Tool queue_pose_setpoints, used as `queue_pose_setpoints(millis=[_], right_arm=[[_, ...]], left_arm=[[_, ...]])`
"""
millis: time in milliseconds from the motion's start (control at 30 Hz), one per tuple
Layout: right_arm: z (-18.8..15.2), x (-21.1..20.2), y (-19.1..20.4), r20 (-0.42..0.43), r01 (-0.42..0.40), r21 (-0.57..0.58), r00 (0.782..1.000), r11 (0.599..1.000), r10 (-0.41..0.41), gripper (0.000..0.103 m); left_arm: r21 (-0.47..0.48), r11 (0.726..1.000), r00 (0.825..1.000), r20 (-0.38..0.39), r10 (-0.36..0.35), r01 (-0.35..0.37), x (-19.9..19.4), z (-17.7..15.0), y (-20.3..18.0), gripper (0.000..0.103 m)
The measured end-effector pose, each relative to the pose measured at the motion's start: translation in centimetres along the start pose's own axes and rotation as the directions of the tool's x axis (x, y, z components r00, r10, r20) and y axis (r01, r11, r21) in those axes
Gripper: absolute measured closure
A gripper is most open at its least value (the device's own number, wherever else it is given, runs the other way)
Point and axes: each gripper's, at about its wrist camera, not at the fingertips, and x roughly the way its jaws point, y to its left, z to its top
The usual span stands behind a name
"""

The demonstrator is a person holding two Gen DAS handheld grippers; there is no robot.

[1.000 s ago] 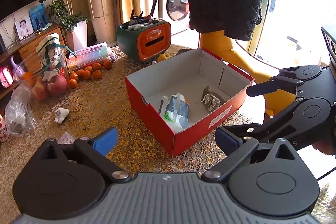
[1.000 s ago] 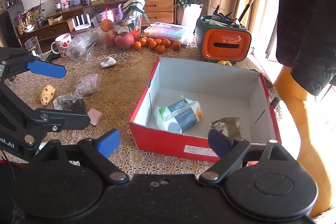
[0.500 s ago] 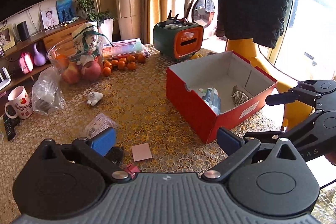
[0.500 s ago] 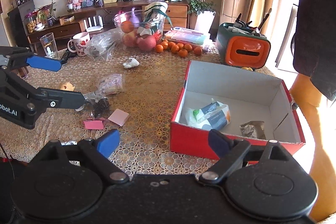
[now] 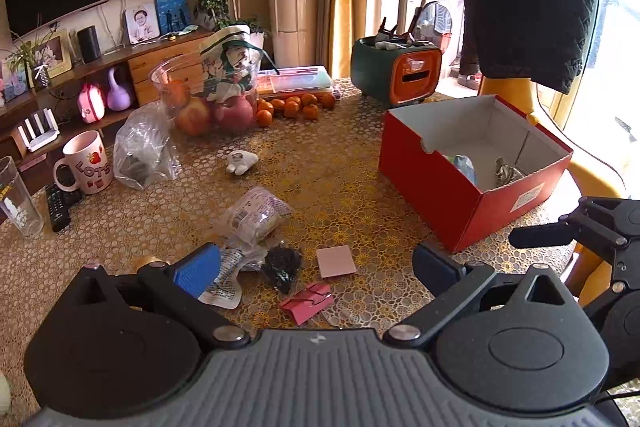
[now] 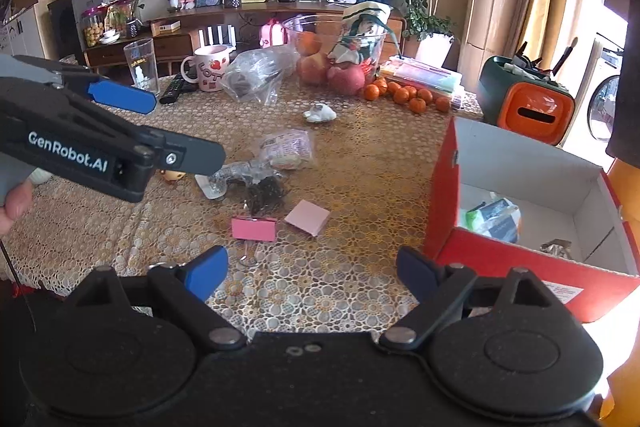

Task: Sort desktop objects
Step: 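Withdraw both open grippers from the red box back over the table, then grasp yellow piggy figurine with left gripper while right gripper grasps white USB cable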

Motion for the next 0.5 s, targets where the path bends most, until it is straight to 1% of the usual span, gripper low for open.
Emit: queue_pose_setpoints(millis=[100,233,500], right_arm=[[-0.2,1.0,1.5,-0.004,-0.021,0.001,1.000,1.000,0.021,0.012],[-0.6,2.4,3.6,-0.007,-0.032,-0.023,0.999,0.999,0.032,0.012],[-0.9,5.9,7.4,-0.073,-0.071,-0.058,0.995,0.996,0.066,0.012]], left_arm=[[-0.012,1.000,1.000,-0.007,0.023,-0.023,0.4,-0.7,1.6,0.000],[-0.021,0.997,0.997,-0.017,0.075,-0.076,1.1,-1.6,3.5,0.000],[-0.062,0.990,0.990,-0.065,0.123,-0.127,3.7,-3.1,7.3,0.000]])
